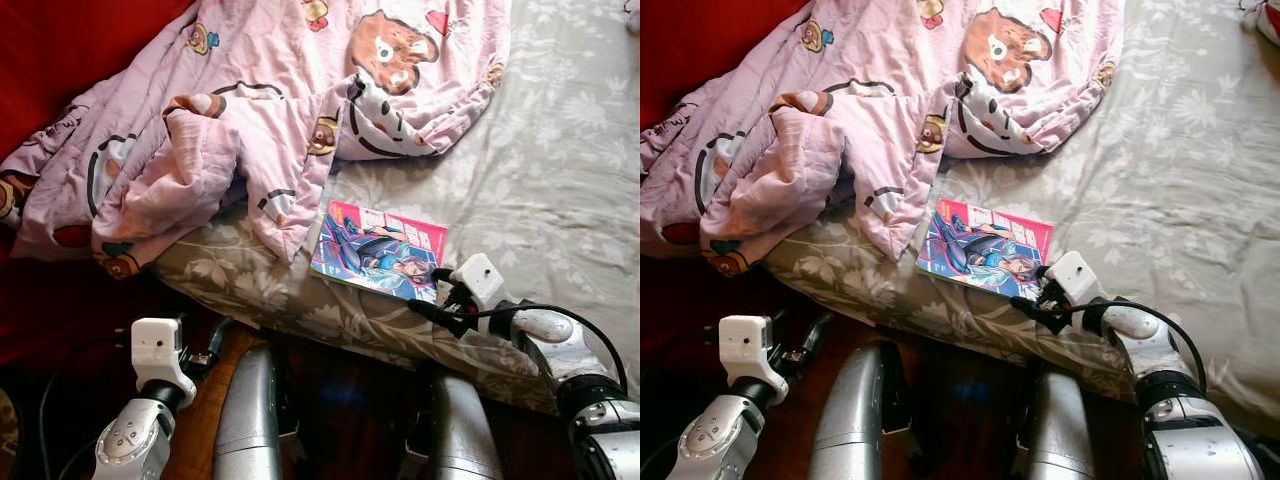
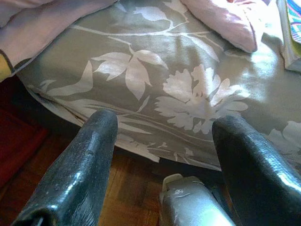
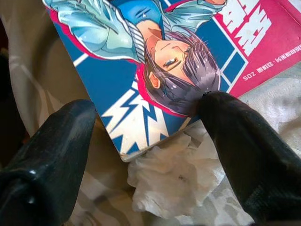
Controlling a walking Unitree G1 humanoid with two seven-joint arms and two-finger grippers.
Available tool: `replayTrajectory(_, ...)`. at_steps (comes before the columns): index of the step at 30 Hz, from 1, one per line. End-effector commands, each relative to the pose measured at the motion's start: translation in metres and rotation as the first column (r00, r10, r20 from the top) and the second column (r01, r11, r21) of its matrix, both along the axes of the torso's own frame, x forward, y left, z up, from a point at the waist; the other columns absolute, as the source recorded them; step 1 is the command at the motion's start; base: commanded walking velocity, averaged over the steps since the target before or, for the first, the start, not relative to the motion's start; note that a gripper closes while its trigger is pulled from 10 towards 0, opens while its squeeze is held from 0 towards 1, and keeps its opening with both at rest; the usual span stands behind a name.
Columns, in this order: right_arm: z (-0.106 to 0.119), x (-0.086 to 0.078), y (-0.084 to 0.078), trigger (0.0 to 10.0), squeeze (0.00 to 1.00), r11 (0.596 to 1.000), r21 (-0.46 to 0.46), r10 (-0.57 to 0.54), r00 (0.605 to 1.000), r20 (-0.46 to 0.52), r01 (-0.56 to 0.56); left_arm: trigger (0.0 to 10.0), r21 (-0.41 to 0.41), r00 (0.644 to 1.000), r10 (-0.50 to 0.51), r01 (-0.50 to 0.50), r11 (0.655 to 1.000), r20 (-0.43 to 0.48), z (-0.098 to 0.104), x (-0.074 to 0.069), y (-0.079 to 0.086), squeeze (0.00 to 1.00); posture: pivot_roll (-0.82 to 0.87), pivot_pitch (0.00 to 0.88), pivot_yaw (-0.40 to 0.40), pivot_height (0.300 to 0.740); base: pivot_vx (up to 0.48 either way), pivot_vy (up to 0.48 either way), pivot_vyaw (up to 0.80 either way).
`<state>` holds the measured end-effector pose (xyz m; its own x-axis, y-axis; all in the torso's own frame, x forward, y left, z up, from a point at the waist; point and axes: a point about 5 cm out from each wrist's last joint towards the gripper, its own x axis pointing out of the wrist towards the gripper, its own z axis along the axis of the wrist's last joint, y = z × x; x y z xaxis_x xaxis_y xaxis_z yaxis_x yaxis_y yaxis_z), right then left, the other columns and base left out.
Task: Clean up the room
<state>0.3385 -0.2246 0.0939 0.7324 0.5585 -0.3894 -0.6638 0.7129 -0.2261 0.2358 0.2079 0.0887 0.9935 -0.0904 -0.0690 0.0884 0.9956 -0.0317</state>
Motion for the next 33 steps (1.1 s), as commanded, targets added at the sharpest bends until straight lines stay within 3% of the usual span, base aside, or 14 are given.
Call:
replayTrajectory(1, -0.006, -0.006, -0.008, 10.0, 0.0, 1.0, -0.006, 0.002, 0.999, -0.036, -0.002, 10.0, -0.001, 0.999, 0.023, -0.023, 1.0, -0.03, -0.005, -0.007, 0.006, 0.0, 0.23, 0.413, 0.054, 0.578, 0.0, 0.0, 0.0)
replayTrajectory(10, -0.002, -0.012, -0.015, 10.0, 0.0, 0.996, 0.021, 0.086, 0.994, -0.065, -0.085, 10.0, -0.007, 0.999, 0.006, -0.007, 1.0, -0.034, -0.007, -0.002, 0.003, 0.0, 0.21, 0.404, 0.06, 0.578, 0.0, 0.0, 0.0)
replayTrajectory(18, -0.001, -0.014, -0.031, 10.0, 0.0, 0.997, -0.073, 0.022, 0.999, -0.037, -0.024, 10.0, -0.003, 0.999, 0.0, 0.0, 1.0, -0.04, -0.008, -0.003, 0.003, 0.0, 0.2, 0.408, 0.065, 0.578, 0.0, 0.0, 0.0)
replayTrajectory(22, -0.001, -0.017, -0.036, 10.0, 0.0, 0.998, -0.064, 0.01, 0.999, -0.042, -0.013, 10.0, -0.004, 0.999, 0.0, 0.0, 1.0, -0.043, -0.009, -0.004, 0.003, 0.0, 0.19, 0.408, 0.066, 0.578, 0.0, 0.0, 0.0)
replayTrajectory(33, -0.016, -0.024, -0.033, 10.0, 0.0, 0.997, -0.071, 0.004, 0.997, -0.082, -0.01, 10.0, -0.005, 0.999, -0.004, 0.004, 1.0, -0.045, -0.009, -0.004, 0.002, 0.0, 0.2, 0.412, 0.069, 0.578, 0.0, 0.0, 0.0)
